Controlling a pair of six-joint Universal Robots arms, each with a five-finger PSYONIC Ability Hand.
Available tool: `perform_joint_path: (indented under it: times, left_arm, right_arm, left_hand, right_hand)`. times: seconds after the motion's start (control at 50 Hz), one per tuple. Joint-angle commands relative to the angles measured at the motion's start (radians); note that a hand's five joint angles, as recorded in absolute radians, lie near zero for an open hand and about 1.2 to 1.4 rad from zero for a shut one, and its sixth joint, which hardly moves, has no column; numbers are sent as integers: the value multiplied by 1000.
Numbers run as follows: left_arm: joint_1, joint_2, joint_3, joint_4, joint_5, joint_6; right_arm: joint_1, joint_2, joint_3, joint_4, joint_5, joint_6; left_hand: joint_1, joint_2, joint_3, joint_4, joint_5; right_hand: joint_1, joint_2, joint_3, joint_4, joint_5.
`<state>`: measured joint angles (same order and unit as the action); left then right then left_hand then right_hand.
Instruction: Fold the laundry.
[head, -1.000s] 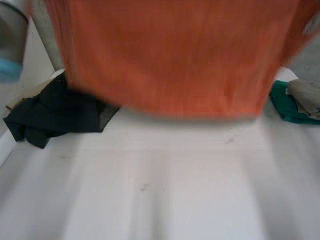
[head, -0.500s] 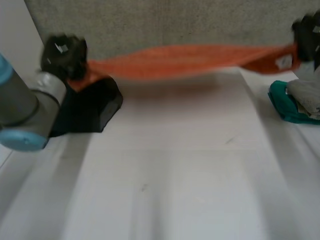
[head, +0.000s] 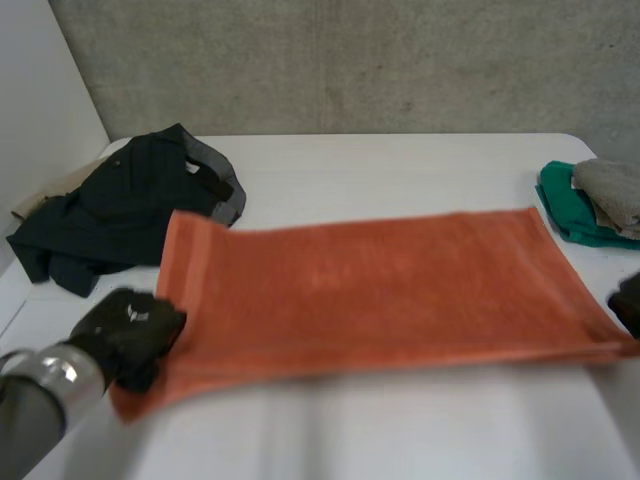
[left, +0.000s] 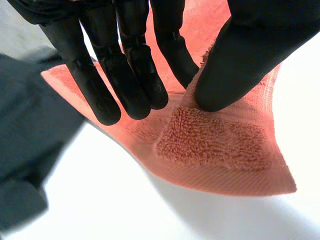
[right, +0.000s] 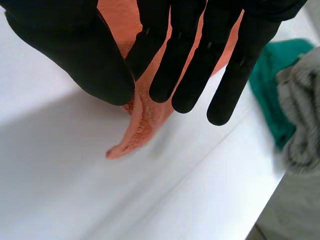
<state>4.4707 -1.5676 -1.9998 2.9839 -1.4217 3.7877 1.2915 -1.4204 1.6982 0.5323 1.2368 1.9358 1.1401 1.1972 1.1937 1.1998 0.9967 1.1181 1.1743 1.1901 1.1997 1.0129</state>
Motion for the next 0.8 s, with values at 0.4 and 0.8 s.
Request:
perform_joint_path:
  times: [0.4,0.8]
  left_arm:
    - [-89,-444,524,75,-192,-45]
    - [-146,-698,851,81,-289,-42]
  right_arm:
    - [216,380,-265,-662,-4,282]
    - [307,719,-511,-919,104,347]
  left_hand:
    - [256,199,203,196,225]
    - [-966,-1023,-1019,-1025,-997]
  right_hand:
    - [278,222,206,197,209]
    - [-944,-1000,-1016,-1025,-1013]
